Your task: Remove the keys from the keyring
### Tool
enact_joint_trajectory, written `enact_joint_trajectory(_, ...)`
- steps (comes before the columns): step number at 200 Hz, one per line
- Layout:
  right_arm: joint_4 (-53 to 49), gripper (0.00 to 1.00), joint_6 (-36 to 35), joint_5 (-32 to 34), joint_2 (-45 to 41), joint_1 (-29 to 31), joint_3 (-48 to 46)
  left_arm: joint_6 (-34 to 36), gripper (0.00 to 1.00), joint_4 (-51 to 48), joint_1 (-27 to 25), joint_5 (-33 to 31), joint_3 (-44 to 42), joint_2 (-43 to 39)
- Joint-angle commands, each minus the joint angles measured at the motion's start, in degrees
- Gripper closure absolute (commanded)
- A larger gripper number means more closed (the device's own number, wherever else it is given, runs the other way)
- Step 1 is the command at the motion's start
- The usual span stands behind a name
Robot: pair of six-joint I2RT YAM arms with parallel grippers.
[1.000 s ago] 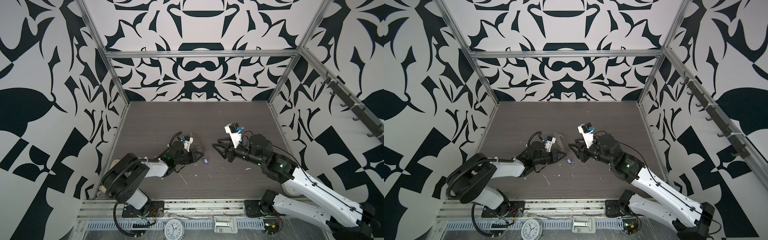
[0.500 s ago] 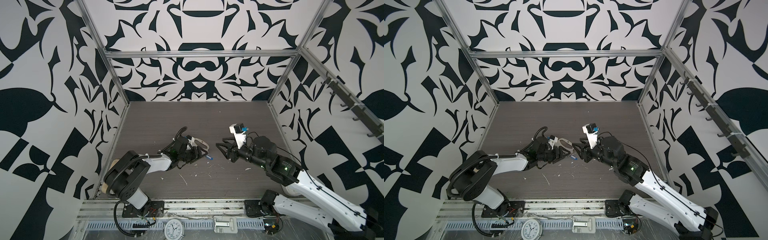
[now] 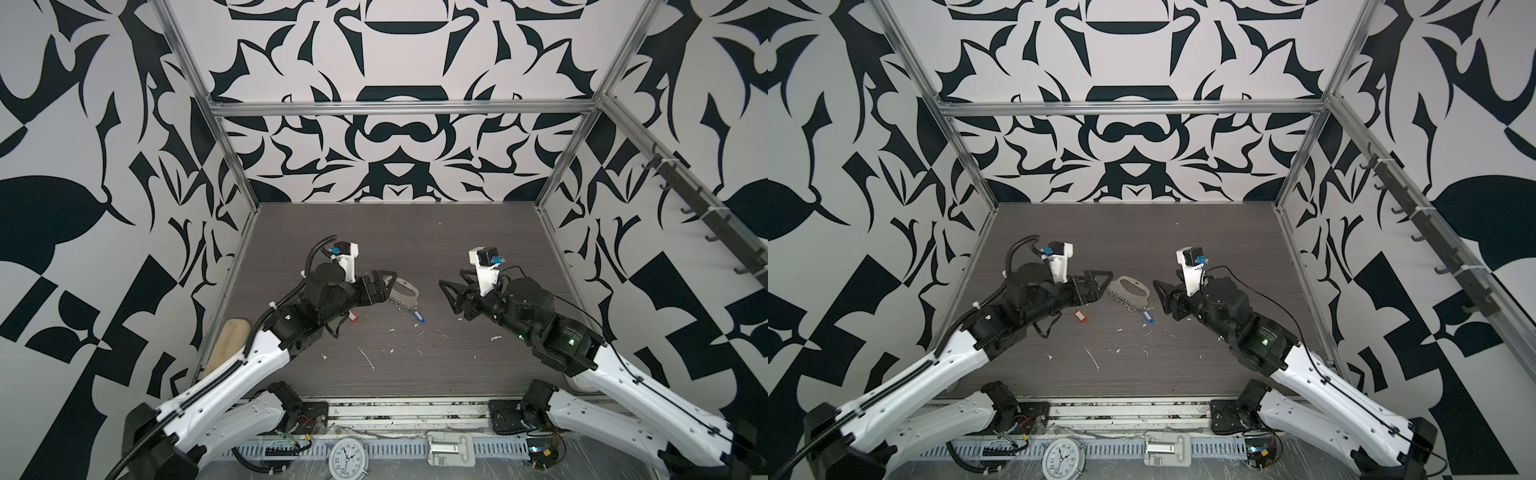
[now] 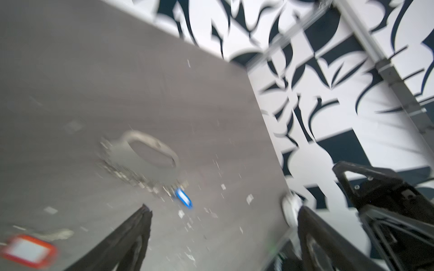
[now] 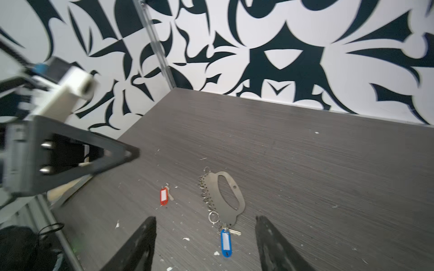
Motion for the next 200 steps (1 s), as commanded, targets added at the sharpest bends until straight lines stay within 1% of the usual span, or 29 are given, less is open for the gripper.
enact_joint_trajectory(1, 4.93, 0.14, -0.88, 9.62, -1.05, -0.09, -0.12, 12.32, 0.01, 1.39, 0.03, -19.09, -3.85, -2.79)
enact_joint_trajectory(6, 5.01, 0.11, -1.26, 11.37, -0.98, -0.1, -0.23, 13.81, 0.01, 3.0, 0.03, -22.65, -4.65, -3.13)
enact_joint_trajectory(9, 5.12, 0.06, -1.63, 12.22, -0.98, -0.11, -0.37, 14.66, 0.01, 3.89, 0.1, -24.66, -5.13, -3.18)
enact_joint_trajectory(12, 5.23, 0.04, -1.78, 13.22, -0.94, -0.1, -0.56, 15.97, 0.01, 4.95, 0.16, -27.07, -5.62, -3.16)
enact_joint_trajectory(23, 6.23, 0.04, -2.97, 16.33, -0.8, -0.1, -1.45, 21.18, 0.01, 9.82, 0.8, -34.82, -7.64, -2.27)
enact_joint_trajectory(28, 6.73, 0.03, -3.27, 17.39, -0.81, -0.17, -1.89, 21.95, 0.01, 11.77, 2.03, -38.49, -8.4, -1.53)
enact_joint_trajectory(32, 7.23, 0.01, -3.36, 18.24, -0.8, -0.16, -2.31, 21.94, 0.01, 12.16, 3.54, -40.02, -8.66, -0.83)
enact_joint_trajectory(36, 7.73, 0.01, -3.23, 19.17, -0.7, -0.18, -2.72, 21.91, 0.01, 12.07, 5.64, -39.9, -8.65, -0.13)
enact_joint_trajectory(49, 9.39, 0.01, -2.87, 21.57, -0.54, -0.35, -3.99, 21.54, 0.01, 11.49, 13.44, -36.29, -8.71, 2.16)
enact_joint_trajectory(61, 10.59, 0.01, -3.98, 23.24, -0.2, -0.48, -4.74, 19.66, 0.01, 11.8, 19.12, -38.53, -8.91, 4.81)
enact_joint_trajectory(69, 11.27, 0.01, -4.13, 24.89, 0.21, -0.6, -5.12, 20.1, 0.01, 13.81, 22.45, -38.61, -9.58, 6.8)
enact_joint_trajectory(79, 12.02, 0.01, -5.2, 24.91, 0.66, -0.87, -5.42, 17.67, 0.01, 13.44, 26.57, -39.07, -9.5, 9.21)
enact_joint_trajectory(85, 12.42, 0.01, -5.87, 24.63, 0.85, -0.95, -5.49, 16.85, 0.01, 13.25, 28.61, -39.17, -9.08, 10.62)
enact_joint_trajectory(90, 12.6, 0.01, -6.42, 24.32, 0.95, -0.97, -5.65, 17.47, 0.01, 14.34, 29.72, -39.42, -9.18, 11.71)
enact_joint_trajectory(97, 13.14, 0.01, -7.28, 23.71, 1.07, -1.1, -6.04, 20.68, 0.0, 18.08, 30.84, -40.47, -9.93, 13.72)
enact_joint_trajectory(105, 13.62, 0.01, -8.2, 23.14, 1.08, -1.3, -6.43, 24.6, 0.0, 22.32, 31.57, -43.76, -10.72, 16.5)
enact_joint_trajectory(110, 13.89, 0.01, -8.29, 23.29, 1.04, -1.45, -6.59, 25.75, 0.01, 22.91, 32.16, -45.57, -10.46, 18.15)
enact_joint_trajectory(117, 13.94, 0.01, -7.48, 24.24, 0.97, -1.76, -6.81, 27.45, 0.01, 22.87, 33.47, -46.02, -9.83, 20.39)
enact_joint_trajectory(120, 13.77, 0.01, -6.77, 24.84, 0.91, -1.96, -6.88, 27.44, 0.01, 22.45, 34.13, -46.27, -9.41, 22.79)
enact_joint_trajectory(125, 13.36, 0.01, -5.44, 25.27, 0.66, -2.34, -6.85, 26.47, 0.01, 21.09, 35.2, -46.14, -8.6, 24.6)
enact_joint_trajectory(131, 12.75, 0.01, -4.18, 24.64, 0.3, -3.07, -6.82, 25.55, 0.01, 19.54, 36.62, -44.23, -7.89, 26.3)
enact_joint_trajectory(135, 12.67, 0.01, -3.79, 24.48, 0.26, -3.55, -6.82, 25.4, 0.01, 19.87, 37.53, -42.92, -7.88, 27.46)
enact_joint_trajectory(141, 12.54, 0.01, -3.25, 24.52, 0.17, -4.08, -6.9, 24.97, 0.01, 21.53, 38.4, -42.57, -8.53, 28.83)
enact_joint_trajectory(154, 12.2, 0.01, -2.06, 24.96, -0.06, -5.21, -7.12, 25.99, 0.01, 28.74, 39.65, -40.27, -11.17, 30.72)
enact_joint_trajectory(165, 12.3, 0.01, -2.04, 25.39, -0.34, -5.84, -7.5, 27.31, 0.01, 35.9, 40.14, -39.53, -13.62, 31.93)
enact_joint_trajectory(173, 12.31, 0.01, -1.92, 26.33, -0.6, -6.1, -7.75, 29.3, 0.01, 42.08, 40.4, -37.27, -15.74, 32.77)
enact_joint_trajectory(180, 12.59, 0.01, -2.28, 26.31, -0.94, -6.42, -8.15, 29.61, 0.01, 47.53, 40.86, -34.65, -17.75, 33.53)
enact_joint_trajectory(192, 14.95, 0.01, -4.19, 24.49, -1.94, -6.97, -9.63, 32.05, 0.01, 51.95, 41.07, -30.19, -19.24, 34.96)
enact_joint_trajectory(200, 17.06, 0.01, -5.67, 22.82, -2.58, -7.32, -10.96, 32.53, 0.01, 50.97, 41.07, -28.2, -18.83, 35.06)
